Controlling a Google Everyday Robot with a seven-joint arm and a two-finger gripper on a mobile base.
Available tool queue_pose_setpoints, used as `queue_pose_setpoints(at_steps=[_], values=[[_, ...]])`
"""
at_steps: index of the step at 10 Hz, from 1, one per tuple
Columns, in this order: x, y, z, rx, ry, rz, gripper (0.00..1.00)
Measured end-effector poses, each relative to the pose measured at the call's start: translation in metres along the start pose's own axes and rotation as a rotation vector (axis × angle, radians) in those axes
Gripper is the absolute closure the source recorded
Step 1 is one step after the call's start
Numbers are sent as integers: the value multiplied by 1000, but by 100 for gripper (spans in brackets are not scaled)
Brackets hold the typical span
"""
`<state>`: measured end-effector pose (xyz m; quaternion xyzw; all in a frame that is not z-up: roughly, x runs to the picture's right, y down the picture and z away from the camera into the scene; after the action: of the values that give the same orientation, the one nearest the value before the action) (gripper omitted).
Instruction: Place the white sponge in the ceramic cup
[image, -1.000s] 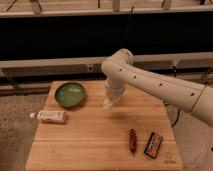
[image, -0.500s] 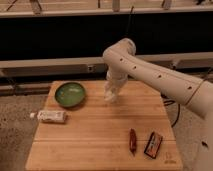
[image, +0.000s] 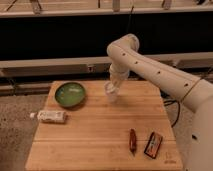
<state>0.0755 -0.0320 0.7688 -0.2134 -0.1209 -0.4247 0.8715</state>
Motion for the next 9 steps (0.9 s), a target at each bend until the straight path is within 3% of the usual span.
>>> queue_pose_setpoints(at_steps=[2, 9], values=[[4, -4, -1, -5, 18, 10, 95], [11, -8, 3, -8, 51, 40, 27]])
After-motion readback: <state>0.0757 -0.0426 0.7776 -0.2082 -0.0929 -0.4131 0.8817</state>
